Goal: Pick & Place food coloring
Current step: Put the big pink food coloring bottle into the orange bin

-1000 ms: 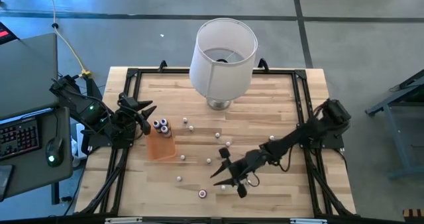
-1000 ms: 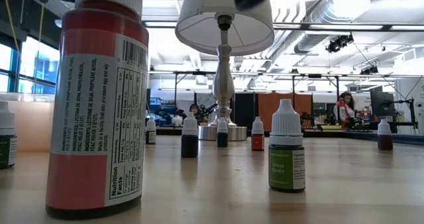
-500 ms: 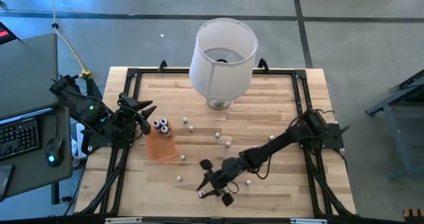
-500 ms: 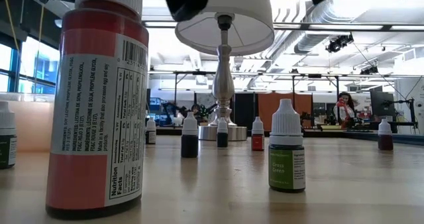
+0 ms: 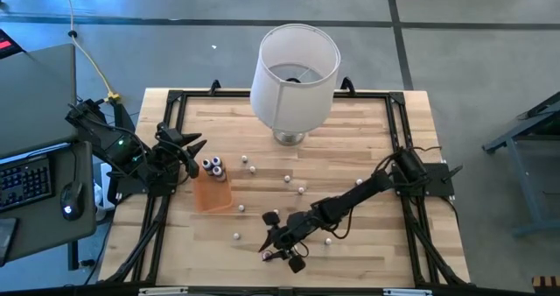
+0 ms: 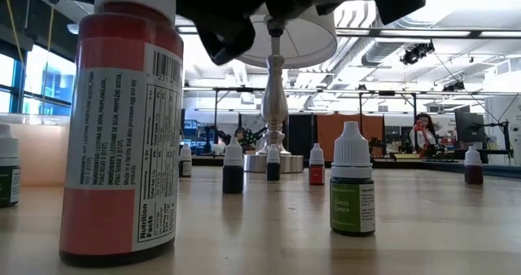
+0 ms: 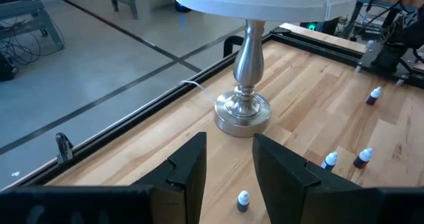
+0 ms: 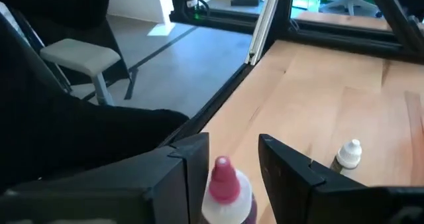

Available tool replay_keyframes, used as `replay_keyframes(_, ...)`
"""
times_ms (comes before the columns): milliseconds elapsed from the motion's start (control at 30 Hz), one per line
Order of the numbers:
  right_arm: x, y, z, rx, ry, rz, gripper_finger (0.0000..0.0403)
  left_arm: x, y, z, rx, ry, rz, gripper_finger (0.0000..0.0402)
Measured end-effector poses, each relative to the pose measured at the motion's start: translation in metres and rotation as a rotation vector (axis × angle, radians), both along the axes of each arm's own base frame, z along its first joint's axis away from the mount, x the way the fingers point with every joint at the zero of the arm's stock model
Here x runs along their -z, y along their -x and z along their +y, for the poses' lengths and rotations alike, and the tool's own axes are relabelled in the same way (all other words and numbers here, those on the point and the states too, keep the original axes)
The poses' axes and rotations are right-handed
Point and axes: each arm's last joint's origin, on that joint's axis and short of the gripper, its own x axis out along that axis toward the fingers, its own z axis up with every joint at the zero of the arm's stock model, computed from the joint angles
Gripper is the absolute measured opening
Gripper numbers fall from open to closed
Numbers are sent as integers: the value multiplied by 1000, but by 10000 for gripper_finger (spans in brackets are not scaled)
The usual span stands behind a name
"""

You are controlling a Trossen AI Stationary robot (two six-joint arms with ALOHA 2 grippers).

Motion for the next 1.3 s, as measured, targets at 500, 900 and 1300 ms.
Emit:
replay_keyframes(500, 0, -4, -10, 43, 8, -3, 39, 0, 0, 0, 1, 1, 1, 121)
replay_keyframes(900, -67, -44, -77, 318, 10, -483, 42, 0, 0, 0, -3, -7, 0, 121)
replay_keyframes(1300, -25, -136, -114, 471, 93, -370, 42, 0, 0, 1, -6, -49, 8, 121)
